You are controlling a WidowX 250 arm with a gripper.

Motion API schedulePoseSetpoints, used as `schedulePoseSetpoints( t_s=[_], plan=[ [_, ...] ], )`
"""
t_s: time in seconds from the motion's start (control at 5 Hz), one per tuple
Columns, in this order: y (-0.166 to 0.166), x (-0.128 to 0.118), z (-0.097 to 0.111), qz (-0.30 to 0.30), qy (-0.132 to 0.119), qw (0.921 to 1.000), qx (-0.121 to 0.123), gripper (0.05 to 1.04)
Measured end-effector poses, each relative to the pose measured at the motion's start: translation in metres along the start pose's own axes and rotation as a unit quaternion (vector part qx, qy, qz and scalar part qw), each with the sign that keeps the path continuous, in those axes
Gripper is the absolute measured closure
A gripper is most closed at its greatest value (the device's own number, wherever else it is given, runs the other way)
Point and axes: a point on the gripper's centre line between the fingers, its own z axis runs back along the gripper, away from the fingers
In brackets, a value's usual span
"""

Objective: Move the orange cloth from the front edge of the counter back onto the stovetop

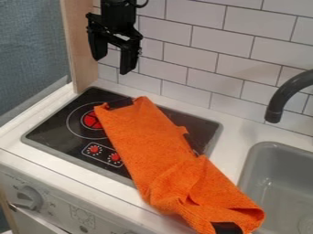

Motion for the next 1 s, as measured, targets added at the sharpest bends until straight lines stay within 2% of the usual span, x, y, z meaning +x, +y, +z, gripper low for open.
schedulePoseSetpoints(
  t_s=[0.2, 0.4, 0.6, 0.8, 1.0],
  plan=[
    [-0.006, -0.007, -0.014, -0.001, 0.021, 0.9997, -0.01, 0.084],
    [-0.025, -0.028, -0.027, -0.006, 0.045, 0.9988, -0.019, 0.084],
    [-0.048, -0.044, -0.015, -0.019, 0.034, 0.9991, -0.018, 0.084],
    [-0.082, -0.06, -0.018, -0.065, 0.047, 0.996, -0.041, 0.084],
    [-0.11, -0.068, -0.025, -0.109, 0.053, 0.9913, -0.052, 0.084]
  ],
)
